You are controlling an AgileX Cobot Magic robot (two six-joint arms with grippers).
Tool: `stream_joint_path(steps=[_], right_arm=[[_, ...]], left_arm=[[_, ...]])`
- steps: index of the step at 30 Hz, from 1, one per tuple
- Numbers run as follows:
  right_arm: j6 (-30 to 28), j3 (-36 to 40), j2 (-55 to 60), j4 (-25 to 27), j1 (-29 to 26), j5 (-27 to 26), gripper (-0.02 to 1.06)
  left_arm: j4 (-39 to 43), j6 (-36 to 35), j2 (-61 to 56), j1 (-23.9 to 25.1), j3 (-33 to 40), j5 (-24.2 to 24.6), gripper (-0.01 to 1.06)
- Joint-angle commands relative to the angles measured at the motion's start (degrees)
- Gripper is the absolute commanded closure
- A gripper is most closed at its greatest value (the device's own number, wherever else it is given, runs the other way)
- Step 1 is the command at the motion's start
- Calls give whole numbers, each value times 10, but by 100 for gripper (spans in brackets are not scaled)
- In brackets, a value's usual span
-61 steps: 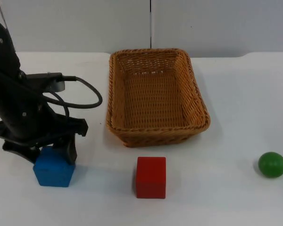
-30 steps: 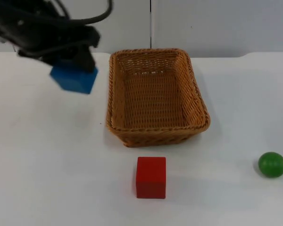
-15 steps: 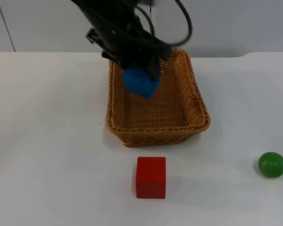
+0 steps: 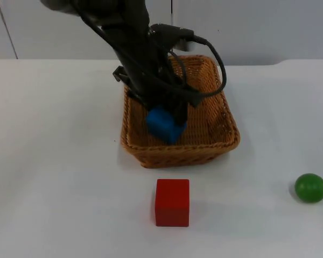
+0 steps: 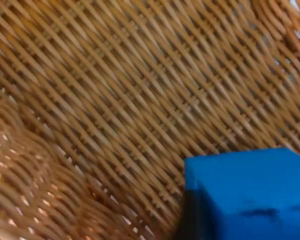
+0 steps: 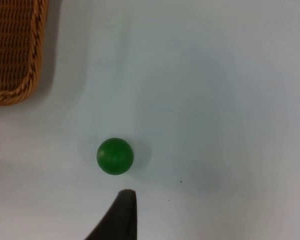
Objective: Place all geometric objects except the red cube into the basket.
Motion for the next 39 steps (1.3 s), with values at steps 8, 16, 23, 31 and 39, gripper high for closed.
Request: stream_joint_path(steps=[8,16,23,31,39], right_arm=[[-3,-4,-1,-3,-2,-5,-1],[-3,-4,-1,-3,-2,-4,-1],[-3,-4,-1,-3,-2,2,-1],[-3,-4,-1,-2,-2,4,-1],[-3,-4,-1,0,-2,3,-1]], left_arm=[[-30,1,-72,-4,-4,60,0],[-26,1,-173,3,0,127,0],[-31,10,-266,47,74,135,0],[-60,11,-391,157,226,100,0],[-63,8,-537,261,384,64,0]])
